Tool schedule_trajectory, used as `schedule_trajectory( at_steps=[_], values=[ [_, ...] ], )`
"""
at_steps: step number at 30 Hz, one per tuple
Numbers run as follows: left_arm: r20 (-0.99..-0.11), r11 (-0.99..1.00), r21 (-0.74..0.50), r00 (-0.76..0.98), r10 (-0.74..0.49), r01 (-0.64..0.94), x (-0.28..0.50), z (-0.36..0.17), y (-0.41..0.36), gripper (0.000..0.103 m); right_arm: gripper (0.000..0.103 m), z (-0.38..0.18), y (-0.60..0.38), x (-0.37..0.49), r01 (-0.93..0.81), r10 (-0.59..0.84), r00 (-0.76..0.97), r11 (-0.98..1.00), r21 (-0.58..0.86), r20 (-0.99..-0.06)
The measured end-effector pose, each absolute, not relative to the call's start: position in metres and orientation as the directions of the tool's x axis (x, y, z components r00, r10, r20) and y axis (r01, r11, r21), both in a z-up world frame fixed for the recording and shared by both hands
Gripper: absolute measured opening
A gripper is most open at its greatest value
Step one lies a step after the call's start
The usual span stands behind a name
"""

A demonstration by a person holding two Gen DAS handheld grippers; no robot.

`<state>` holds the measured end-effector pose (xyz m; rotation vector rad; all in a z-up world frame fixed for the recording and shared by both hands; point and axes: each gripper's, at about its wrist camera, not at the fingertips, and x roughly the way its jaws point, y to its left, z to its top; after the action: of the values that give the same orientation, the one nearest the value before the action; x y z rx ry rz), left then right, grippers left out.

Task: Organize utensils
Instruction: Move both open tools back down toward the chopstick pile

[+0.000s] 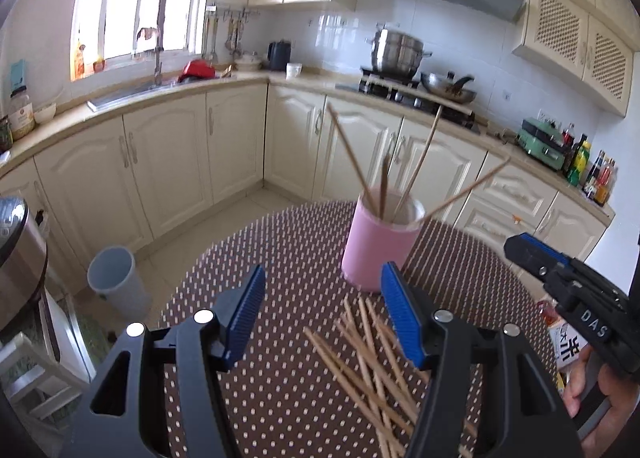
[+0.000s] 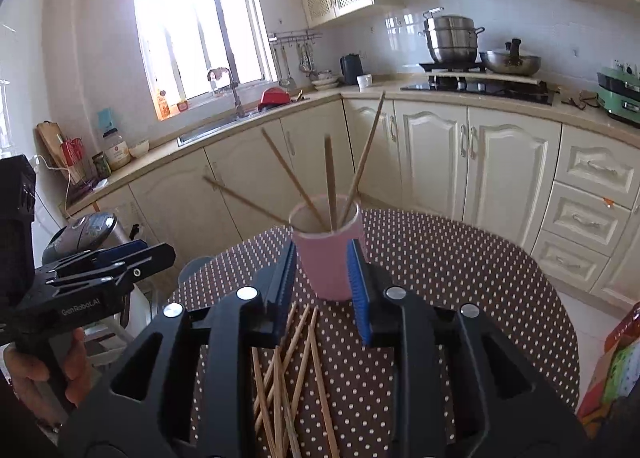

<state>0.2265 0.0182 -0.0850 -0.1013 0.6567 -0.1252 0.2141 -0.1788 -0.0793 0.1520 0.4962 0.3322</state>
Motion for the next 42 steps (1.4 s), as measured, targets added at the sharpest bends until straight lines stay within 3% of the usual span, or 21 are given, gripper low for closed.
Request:
schedule_trajectory(
  at_steps=[2, 10, 19, 32, 36, 42],
  values=[
    [-0.653, 0.989, -0.128, 0.744, -0.141, 0.076, 0.23, -0.102, 0.019, 0.06, 0.042, -0.092, -0.179, 0.213, -0.273, 0.351, 0.813, 0.935, 0.228, -0.465],
    [-0.804, 0.99, -0.105, 0.579, -0.138, 0.09, 0.233, -0.172, 0.006, 0.06, 0.043, -0.138, -0.173, 0.213, -0.279, 0.372, 0.745, 0.928, 0.247, -0.554],
    [-0.846, 0.997, -0.026, 0.53, -0.06, 0.071, 0.24, -0.204, -0.003, 0.06, 0.044, -0.167, -0.176, 0.217, -0.27, 0.382, 0.694, 0.924, 0.271, -0.61],
    [-0.88, 0.997, -0.078, 0.467, -0.082, 0.029, 0.278, -0.208, -0.007, 0.06, 0.044, -0.187, -0.168, 0.233, -0.294, 0.392, 0.639, 0.92, 0.261, -0.662],
    [-0.887, 0.998, 0.011, 0.462, -0.015, 0.054, 0.281, -0.212, -0.02, 0.059, 0.044, -0.191, -0.164, 0.237, -0.305, 0.392, 0.621, 0.918, 0.251, -0.679],
    [-0.883, 0.999, -0.006, 0.469, -0.023, 0.038, 0.29, -0.21, -0.018, 0.036, 0.044, -0.196, -0.149, 0.245, -0.344, 0.381, 0.59, 0.916, 0.204, -0.712]
  ],
)
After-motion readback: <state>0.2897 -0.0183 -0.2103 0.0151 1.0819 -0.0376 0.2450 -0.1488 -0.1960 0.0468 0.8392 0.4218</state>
